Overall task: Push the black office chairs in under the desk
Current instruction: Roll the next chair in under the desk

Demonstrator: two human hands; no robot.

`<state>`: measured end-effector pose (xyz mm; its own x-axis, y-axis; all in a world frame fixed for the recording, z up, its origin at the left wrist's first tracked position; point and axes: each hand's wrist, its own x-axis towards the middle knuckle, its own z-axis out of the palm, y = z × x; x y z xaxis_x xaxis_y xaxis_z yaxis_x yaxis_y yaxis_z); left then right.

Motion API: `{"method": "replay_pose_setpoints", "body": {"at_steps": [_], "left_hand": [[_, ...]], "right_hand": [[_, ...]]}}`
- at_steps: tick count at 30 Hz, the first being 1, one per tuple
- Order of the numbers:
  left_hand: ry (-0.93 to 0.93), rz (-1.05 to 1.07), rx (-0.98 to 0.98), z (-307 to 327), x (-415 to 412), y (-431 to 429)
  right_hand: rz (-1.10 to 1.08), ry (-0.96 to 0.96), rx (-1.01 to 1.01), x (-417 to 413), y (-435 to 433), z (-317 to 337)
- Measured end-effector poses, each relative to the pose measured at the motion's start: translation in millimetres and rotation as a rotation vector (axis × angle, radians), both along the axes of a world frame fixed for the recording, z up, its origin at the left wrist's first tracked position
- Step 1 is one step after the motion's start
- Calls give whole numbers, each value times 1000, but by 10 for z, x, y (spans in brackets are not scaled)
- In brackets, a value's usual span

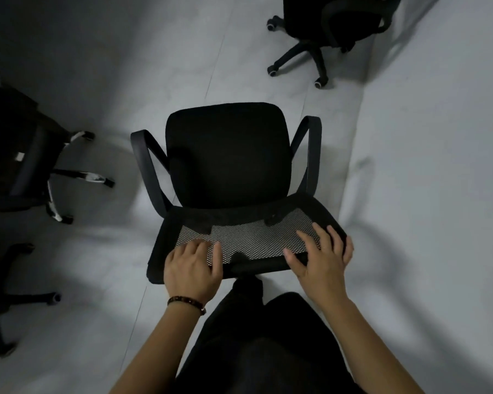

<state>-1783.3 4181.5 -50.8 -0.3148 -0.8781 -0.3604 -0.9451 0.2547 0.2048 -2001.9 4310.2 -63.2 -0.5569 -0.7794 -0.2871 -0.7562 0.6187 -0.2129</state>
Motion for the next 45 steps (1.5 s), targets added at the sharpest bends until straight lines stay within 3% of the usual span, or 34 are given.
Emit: {"method": "replay_pose_setpoints", "body": {"at_steps": [11,20,29,45], "left_hand": [[-38,155,14,-65,-1004,-943],[-30,383,-47,-97,-2391,-2336],[-37,529,65,-27,-3609,-3456],[-67,543,235,-26,-3644,-5366]], "right_hand": [[170,7,-15,-1181,-1328,-113],[364,0,-94,-2688,-3200,-168],[637,-2,12,-4012,-4999,-90],[765,63,49,-4062,-7192,-95]]}}
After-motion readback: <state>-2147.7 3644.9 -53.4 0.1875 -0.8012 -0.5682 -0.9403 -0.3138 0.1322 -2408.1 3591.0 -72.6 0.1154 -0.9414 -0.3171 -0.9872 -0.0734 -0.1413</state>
